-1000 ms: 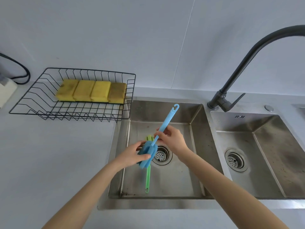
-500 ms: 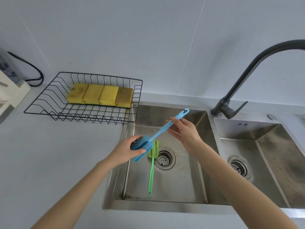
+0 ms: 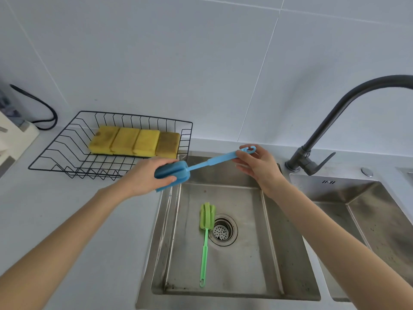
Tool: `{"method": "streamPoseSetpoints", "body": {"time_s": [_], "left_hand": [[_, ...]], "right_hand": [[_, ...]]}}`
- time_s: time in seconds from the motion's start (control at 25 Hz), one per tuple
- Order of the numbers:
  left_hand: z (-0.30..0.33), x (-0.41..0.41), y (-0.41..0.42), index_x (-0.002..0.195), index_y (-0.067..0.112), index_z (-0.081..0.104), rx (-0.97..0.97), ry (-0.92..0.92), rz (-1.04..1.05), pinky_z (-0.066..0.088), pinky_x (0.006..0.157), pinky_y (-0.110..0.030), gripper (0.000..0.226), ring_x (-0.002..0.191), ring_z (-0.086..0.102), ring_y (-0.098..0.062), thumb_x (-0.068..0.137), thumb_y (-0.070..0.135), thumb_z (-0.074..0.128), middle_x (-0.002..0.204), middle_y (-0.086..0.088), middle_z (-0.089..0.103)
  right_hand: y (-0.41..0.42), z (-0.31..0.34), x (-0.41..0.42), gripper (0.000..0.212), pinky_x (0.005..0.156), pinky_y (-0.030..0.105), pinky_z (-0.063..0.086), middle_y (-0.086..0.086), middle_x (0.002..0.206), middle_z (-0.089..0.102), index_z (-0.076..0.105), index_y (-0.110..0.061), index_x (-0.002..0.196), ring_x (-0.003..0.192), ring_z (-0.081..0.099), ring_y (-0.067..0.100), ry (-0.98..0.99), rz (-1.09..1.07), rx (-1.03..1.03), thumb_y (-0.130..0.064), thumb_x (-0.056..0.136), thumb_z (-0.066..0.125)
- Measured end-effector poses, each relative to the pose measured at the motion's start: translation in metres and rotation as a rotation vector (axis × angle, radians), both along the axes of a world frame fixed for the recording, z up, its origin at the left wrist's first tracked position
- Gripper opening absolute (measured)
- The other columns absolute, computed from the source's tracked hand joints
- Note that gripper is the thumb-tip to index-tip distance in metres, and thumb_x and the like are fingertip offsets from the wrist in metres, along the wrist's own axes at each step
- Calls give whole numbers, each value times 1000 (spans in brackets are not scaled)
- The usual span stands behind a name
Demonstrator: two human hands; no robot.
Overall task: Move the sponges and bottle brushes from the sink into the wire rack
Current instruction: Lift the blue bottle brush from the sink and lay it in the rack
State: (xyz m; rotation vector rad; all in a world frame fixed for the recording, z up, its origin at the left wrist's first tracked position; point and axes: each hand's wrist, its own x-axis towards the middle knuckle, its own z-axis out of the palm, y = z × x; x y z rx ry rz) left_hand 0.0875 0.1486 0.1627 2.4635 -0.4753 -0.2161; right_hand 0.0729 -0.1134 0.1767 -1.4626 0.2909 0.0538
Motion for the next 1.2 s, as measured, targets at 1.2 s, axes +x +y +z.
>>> {"method": "streamPoseSetpoints", "body": {"time_s": [1.2], "left_hand": [[-74, 105, 26, 132, 14, 44, 184, 101, 211, 38, 99, -39, 50, 117, 48, -30, 85, 15, 59, 130, -17, 50]], "right_hand": [[54, -56, 106, 8, 57, 6, 53, 3, 91, 62, 57, -11, 99, 65, 64, -1, 98, 81, -204, -9, 93, 53]]}}
